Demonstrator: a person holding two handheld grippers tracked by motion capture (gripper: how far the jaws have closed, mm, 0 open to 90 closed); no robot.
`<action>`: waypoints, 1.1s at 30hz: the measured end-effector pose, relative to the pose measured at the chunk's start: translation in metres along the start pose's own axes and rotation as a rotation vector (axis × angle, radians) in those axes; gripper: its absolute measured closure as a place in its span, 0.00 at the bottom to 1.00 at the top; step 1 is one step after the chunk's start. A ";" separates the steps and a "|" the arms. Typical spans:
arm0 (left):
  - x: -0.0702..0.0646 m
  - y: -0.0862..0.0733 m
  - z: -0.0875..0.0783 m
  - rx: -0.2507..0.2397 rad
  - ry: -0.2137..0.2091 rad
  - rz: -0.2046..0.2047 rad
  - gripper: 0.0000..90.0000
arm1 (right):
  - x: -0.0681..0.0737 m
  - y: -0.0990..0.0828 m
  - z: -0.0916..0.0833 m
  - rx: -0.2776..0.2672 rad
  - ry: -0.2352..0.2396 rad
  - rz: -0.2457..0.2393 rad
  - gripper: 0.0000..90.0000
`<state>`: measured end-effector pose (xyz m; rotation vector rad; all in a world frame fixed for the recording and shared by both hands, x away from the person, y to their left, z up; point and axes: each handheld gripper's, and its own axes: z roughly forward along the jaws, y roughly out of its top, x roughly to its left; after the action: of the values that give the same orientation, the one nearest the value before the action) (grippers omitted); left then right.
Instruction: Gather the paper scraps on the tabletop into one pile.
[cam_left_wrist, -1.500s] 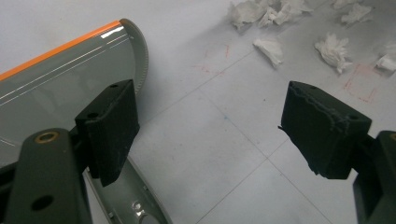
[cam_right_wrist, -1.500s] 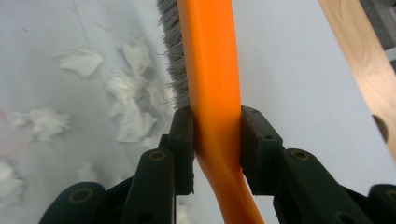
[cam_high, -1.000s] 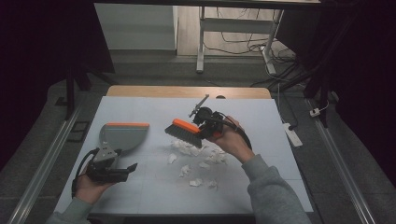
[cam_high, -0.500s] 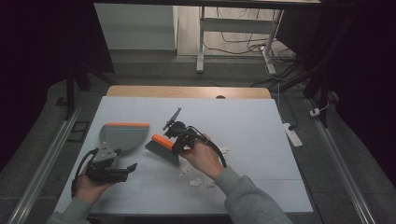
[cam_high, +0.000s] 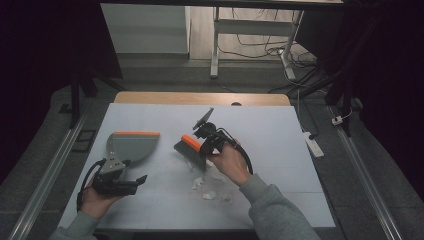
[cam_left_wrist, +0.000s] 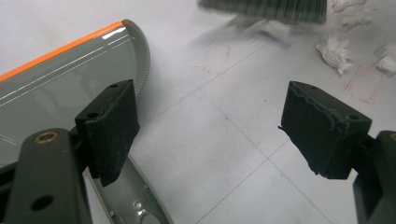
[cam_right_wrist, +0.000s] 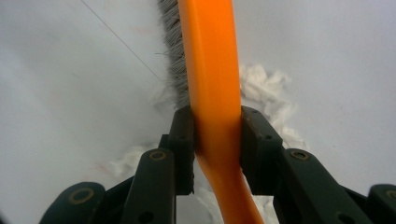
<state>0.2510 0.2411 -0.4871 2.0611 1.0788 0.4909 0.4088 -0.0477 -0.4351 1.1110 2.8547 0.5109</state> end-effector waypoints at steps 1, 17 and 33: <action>0.000 0.000 0.000 0.003 -0.001 0.002 0.22 | -0.001 0.001 -0.006 -0.034 0.016 0.008 0.75; 0.001 0.000 0.001 0.001 -0.003 0.002 0.22 | 0.020 0.028 0.035 0.026 0.030 -0.002 0.75; -0.002 0.001 0.004 0.006 -0.005 0.012 0.22 | -0.009 -0.014 -0.025 -0.103 0.077 -0.028 0.75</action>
<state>0.2532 0.2374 -0.4885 2.0738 1.0665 0.4885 0.4024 -0.0712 -0.4164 1.0555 2.8663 0.7045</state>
